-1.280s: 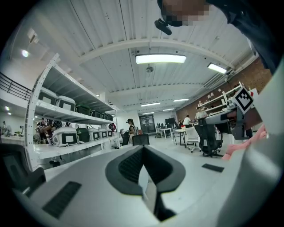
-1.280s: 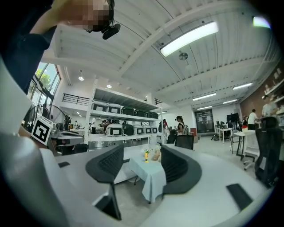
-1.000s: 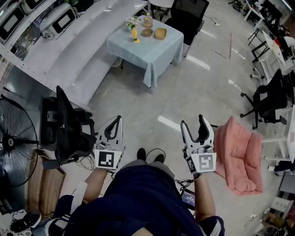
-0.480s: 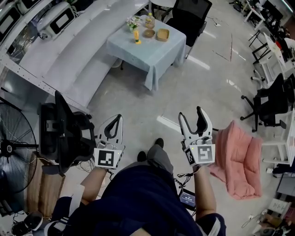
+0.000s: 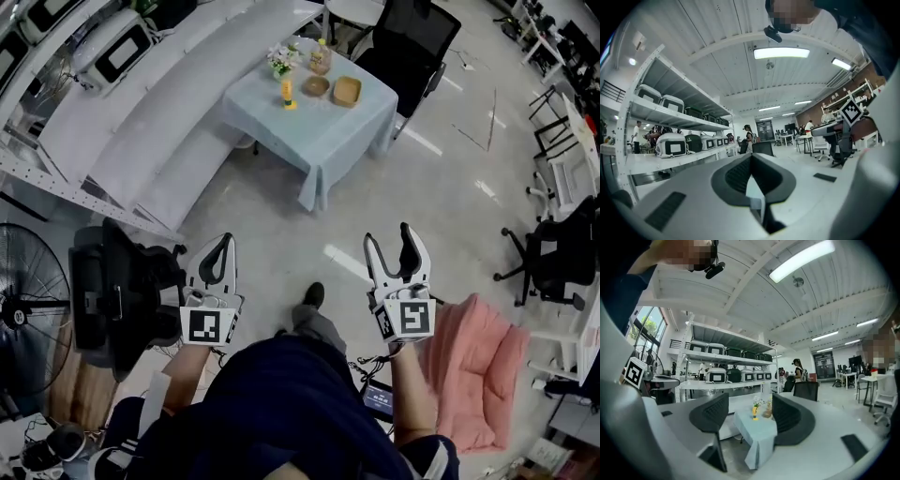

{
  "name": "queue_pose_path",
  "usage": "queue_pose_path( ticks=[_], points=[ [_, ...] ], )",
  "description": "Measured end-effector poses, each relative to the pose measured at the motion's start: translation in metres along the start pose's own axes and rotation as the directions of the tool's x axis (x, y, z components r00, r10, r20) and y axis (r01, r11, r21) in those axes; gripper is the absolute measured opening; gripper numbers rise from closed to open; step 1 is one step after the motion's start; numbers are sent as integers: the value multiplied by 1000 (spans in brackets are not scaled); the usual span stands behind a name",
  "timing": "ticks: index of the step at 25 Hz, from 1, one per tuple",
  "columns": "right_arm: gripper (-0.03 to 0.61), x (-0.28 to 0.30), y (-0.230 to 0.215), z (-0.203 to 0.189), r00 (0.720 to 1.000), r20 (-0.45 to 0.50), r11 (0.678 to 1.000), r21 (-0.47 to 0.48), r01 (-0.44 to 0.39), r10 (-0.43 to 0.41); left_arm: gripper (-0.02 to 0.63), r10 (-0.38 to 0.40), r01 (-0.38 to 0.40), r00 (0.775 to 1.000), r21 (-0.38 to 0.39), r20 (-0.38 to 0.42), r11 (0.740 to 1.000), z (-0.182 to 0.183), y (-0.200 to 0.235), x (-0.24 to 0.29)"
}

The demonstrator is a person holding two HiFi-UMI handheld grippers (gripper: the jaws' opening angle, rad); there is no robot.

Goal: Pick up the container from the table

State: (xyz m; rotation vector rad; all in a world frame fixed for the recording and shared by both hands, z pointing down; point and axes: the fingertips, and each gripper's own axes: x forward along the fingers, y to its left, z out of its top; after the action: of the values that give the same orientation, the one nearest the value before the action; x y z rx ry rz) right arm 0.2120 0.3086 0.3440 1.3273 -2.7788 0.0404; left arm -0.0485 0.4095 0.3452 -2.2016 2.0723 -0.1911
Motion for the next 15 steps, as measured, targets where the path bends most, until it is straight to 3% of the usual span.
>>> queue_pose_path(
  ticks=[8,15],
  points=[
    [294,120,-60,-11,998,-50,999,9,-32,32,2,62,-62,998,3,15,998,2,40,112],
    [290,211,-94,-24,997,-71,999,7,32,-31,2,2,-3,999,15,40,1000,-5,80,198]
  ],
)
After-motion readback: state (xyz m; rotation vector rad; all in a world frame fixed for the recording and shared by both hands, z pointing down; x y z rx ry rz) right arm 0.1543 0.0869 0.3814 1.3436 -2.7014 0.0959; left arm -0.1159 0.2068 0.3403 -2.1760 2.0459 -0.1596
